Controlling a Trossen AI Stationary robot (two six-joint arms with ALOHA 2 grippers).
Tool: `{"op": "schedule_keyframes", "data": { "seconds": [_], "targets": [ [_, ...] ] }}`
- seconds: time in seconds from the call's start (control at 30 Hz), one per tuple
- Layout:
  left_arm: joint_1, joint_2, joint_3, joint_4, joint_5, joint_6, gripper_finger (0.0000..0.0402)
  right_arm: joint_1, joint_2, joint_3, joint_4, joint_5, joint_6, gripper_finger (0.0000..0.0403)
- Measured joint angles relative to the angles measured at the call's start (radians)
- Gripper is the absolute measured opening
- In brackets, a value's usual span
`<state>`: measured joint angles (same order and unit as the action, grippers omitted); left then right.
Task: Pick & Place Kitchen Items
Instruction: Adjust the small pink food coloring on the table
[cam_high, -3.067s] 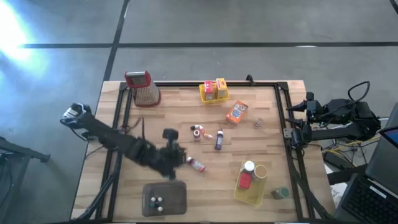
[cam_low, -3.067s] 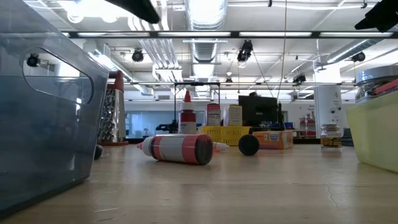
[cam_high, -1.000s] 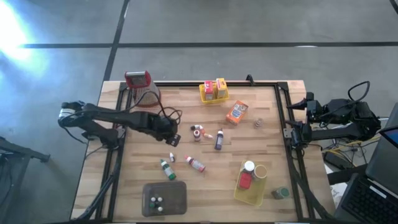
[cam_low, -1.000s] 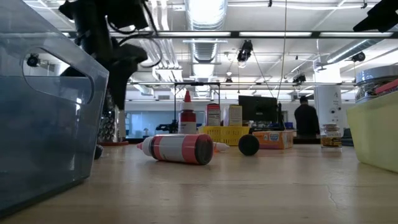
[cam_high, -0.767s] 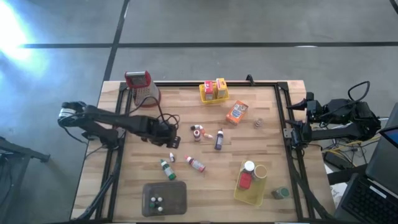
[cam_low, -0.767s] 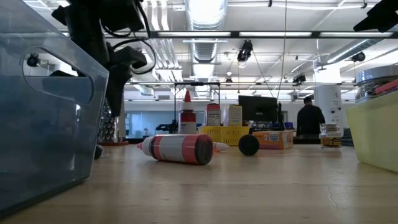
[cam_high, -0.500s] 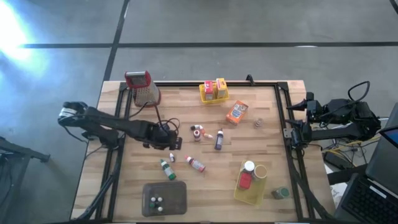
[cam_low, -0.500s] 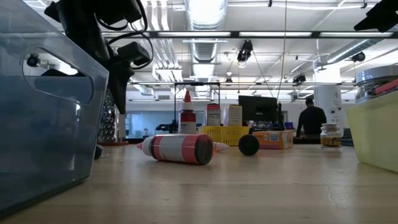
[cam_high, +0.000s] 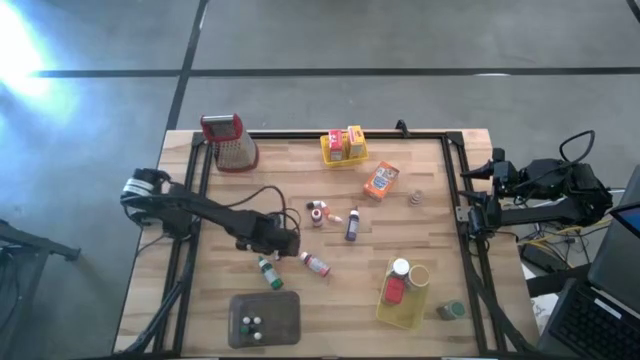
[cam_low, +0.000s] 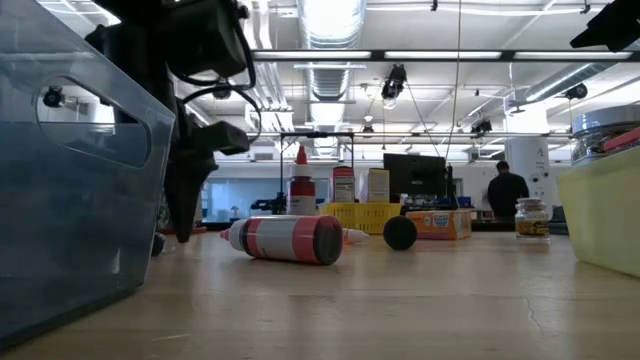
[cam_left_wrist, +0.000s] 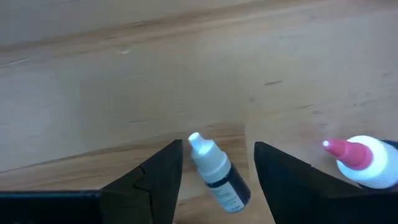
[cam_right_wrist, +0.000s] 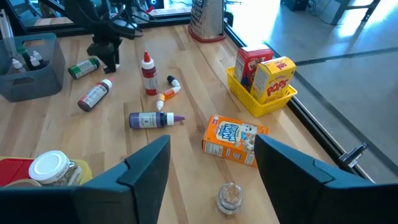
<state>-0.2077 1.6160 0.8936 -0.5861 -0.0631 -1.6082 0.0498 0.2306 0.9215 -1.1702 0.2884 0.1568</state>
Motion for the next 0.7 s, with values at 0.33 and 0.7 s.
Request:
{"op": "schedule_keyframes", "data": {
  "seconds": [0.33,0.7],
  "targets": [
    [0.000,0.049,0.041,-0.044,0.017,0.060,0.0153,0.000,0.000,0.000,0.000,0.000,0.000,0.0230],
    [0.000,0.036,0.044,-0.033,0.017,0.089,0.0073,0.000,0.000,0.000,0.000,0.000,0.000,0.0268]
  ]
}}
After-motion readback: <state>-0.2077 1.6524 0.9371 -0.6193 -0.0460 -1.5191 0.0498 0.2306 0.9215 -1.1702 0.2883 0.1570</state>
